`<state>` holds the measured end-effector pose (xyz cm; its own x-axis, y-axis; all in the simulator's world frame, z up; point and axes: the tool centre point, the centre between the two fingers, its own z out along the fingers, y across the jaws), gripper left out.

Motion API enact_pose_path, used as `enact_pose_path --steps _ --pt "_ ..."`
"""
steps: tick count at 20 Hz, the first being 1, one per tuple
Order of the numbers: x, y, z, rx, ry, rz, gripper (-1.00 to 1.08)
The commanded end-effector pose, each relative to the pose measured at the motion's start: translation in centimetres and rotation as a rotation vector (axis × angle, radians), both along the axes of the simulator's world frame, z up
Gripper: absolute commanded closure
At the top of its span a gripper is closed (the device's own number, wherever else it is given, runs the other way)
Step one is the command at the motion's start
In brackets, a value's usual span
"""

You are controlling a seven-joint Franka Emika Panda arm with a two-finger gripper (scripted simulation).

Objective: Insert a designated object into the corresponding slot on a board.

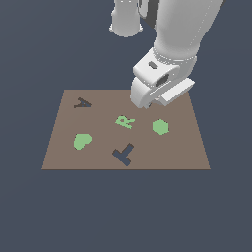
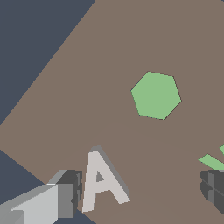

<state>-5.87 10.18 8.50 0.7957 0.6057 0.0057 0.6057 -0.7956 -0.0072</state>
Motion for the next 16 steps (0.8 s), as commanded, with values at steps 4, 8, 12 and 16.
enact_pose_path --steps 4,8,12,16 --pt "-2.2 1.0 -2.1 -0.004 -0.001 0.145 -0.92" --pt "-3.2 1.3 -3.0 -0.006 -0.001 0.21 -0.92" --pt "-3.7 1.4 -3.5 -0.008 -0.001 0.239 -0.92" --pt "-3.7 1.4 -3.5 -0.008 0.0 0.238 -0.92"
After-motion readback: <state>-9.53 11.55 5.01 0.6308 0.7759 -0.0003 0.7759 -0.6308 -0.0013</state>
